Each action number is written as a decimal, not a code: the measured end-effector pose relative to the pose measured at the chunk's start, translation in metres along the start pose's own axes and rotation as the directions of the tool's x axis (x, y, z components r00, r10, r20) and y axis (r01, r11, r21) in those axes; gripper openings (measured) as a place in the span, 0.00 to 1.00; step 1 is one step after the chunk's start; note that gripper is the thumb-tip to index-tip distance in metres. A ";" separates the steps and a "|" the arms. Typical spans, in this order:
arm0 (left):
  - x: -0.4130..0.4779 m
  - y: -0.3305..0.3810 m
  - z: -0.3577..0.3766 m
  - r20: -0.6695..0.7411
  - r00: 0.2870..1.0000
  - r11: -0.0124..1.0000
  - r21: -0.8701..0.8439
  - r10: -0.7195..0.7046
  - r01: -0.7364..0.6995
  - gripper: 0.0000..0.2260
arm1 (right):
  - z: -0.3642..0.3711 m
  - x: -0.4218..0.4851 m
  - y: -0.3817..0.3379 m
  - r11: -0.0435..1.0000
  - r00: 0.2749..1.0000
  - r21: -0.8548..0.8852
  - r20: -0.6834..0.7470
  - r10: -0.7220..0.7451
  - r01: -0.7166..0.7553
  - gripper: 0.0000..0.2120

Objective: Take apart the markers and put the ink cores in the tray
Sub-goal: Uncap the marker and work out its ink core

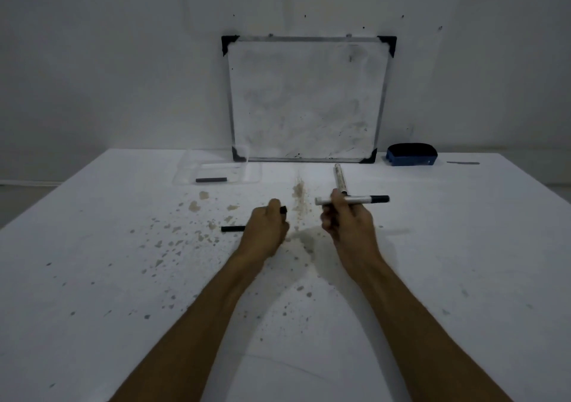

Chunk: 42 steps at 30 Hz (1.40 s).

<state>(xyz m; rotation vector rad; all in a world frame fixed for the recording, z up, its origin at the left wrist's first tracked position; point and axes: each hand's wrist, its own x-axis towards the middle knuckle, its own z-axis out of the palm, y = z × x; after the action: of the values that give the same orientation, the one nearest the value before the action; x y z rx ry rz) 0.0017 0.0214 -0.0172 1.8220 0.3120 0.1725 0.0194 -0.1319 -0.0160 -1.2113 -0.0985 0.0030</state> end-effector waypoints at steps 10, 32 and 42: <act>0.001 -0.023 0.007 0.067 0.860 0.602 0.687 0.506 -0.408 0.14 | -0.020 0.013 -0.004 0.904 0.962 0.338 0.007 0.274 -0.261 0.13; -0.017 0.003 0.010 0.503 0.848 0.448 -0.728 -0.165 0.519 0.25 | 0.008 -0.020 -0.019 0.886 0.952 -0.359 0.024 -0.306 0.294 0.06; -0.006 -0.010 0.001 0.618 0.778 0.310 -0.722 -0.111 0.618 0.24 | 0.020 -0.031 0.021 0.440 0.841 -0.730 0.356 -0.408 0.522 0.17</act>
<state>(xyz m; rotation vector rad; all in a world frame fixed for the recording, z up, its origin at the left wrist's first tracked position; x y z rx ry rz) -0.0046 0.0212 -0.0272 0.5553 0.2207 -0.4013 -0.0122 -0.1071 -0.0308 -2.0910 -0.6177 -0.5210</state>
